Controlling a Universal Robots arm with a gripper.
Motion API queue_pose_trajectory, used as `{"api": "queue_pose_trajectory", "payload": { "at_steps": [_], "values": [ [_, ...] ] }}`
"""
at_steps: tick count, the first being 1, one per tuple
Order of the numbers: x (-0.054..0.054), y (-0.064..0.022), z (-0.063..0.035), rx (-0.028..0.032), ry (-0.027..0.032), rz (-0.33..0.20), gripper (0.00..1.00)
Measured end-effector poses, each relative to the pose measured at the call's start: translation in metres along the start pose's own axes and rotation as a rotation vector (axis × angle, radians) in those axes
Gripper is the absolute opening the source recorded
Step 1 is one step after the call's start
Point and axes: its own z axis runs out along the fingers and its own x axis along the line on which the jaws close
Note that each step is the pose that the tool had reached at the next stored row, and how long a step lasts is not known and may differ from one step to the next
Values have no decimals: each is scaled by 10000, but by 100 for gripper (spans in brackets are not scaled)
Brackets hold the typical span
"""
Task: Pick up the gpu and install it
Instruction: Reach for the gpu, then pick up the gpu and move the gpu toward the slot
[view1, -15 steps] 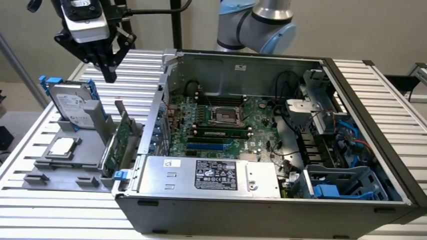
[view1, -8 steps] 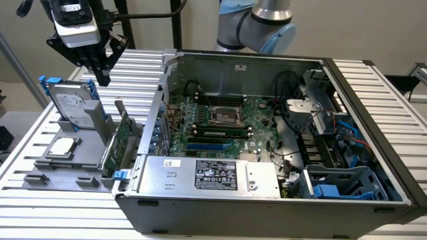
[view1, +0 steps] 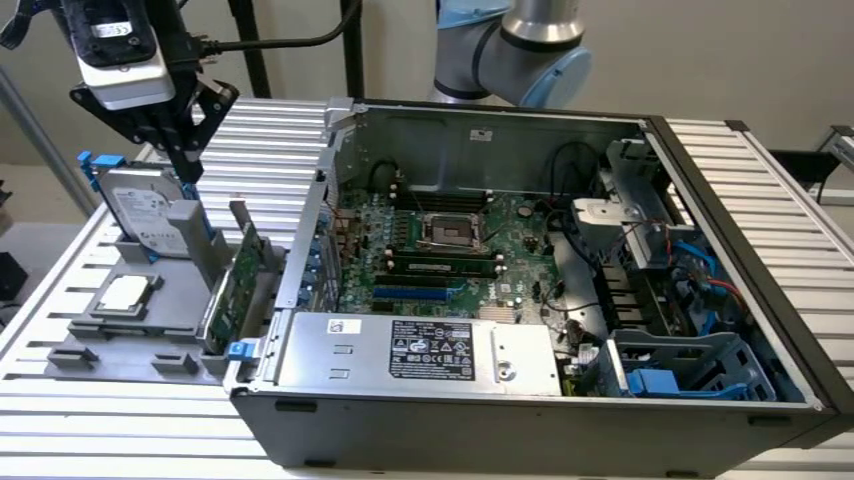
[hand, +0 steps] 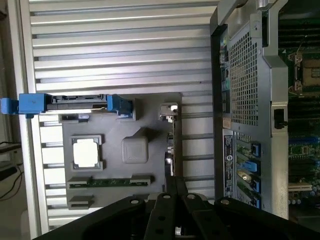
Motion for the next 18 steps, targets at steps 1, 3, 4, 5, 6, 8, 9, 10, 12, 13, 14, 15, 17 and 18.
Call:
{"api": "queue_pose_trajectory", "payload": {
  "at_steps": [1, 3, 4, 5, 6, 8, 9, 10, 12, 13, 14, 15, 17, 18],
  "values": [
    [7, -10, 5, 6, -1, 0, 11],
    [9, -11, 7, 19, -2, 1, 11],
    [8, -11, 7, 19, -1, 0, 11],
    [8, -11, 6, 20, -1, 0, 11],
    [8, -11, 6, 20, -1, 0, 11],
    [9, -11, 7, 19, -2, 1, 11],
    [9, -11, 7, 20, -2, 0, 11],
    [9, -11, 7, 20, -1, 0, 11],
    [9, -11, 7, 19, -2, 0, 11],
    [9, -11, 7, 20, -2, 0, 11],
    [9, -11, 7, 19, -2, 0, 11],
    [9, -11, 7, 19, -2, 1, 11],
    [9, -11, 7, 19, -2, 0, 11],
    [9, -11, 7, 19, -2, 0, 11]
  ]
}}
